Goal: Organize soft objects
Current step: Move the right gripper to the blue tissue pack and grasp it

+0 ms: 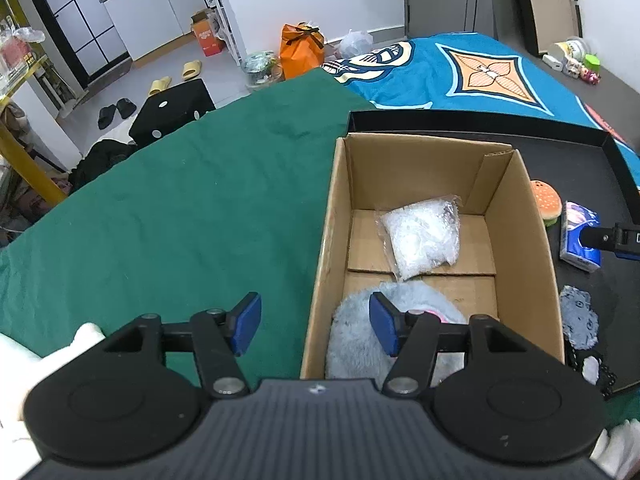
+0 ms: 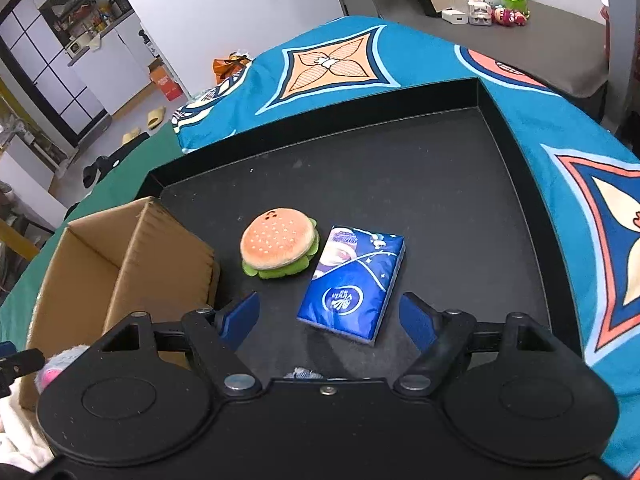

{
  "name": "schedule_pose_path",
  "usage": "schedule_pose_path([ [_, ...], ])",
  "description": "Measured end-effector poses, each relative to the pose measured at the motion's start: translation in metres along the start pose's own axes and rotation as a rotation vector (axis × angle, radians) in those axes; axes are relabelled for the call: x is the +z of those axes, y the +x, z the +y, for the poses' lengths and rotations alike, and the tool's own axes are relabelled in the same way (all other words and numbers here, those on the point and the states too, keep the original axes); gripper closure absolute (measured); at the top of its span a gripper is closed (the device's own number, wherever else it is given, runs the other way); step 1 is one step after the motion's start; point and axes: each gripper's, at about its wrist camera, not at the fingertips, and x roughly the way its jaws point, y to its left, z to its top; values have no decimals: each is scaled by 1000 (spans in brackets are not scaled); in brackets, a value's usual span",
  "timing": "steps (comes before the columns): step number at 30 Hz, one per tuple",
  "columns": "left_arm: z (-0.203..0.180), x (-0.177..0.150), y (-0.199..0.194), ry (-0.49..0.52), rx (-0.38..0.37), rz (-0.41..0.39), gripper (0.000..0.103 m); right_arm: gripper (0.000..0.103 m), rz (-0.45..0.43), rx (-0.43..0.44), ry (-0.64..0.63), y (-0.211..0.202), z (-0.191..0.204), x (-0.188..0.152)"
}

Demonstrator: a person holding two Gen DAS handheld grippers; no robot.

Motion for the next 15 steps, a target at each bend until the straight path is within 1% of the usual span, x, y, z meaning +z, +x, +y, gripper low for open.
schedule_pose_path([
  [5,-5,8,6,7,19,12,44,26,33,-36,9,17,-6,0],
  [8,-8,12,10,14,31,20,44,26,24,-41,-7,18,-5,2],
  [10,-10,13,13,19,40,26,44,26,18,-31,-14,18,-4,1],
  [12,-13,14,14,28,49,33,44,27,10,-42,-42,19,-2,-1],
  [13,-14,15,15,34,54,35,44,28,8,-54,-61,19,0,-2],
  [14,-16,16,15,38,57,36,44,32,6,-65,-78,18,1,-3],
  [15,-18,16,15,43,59,35,44,39,3,-77,-91,18,2,-3],
])
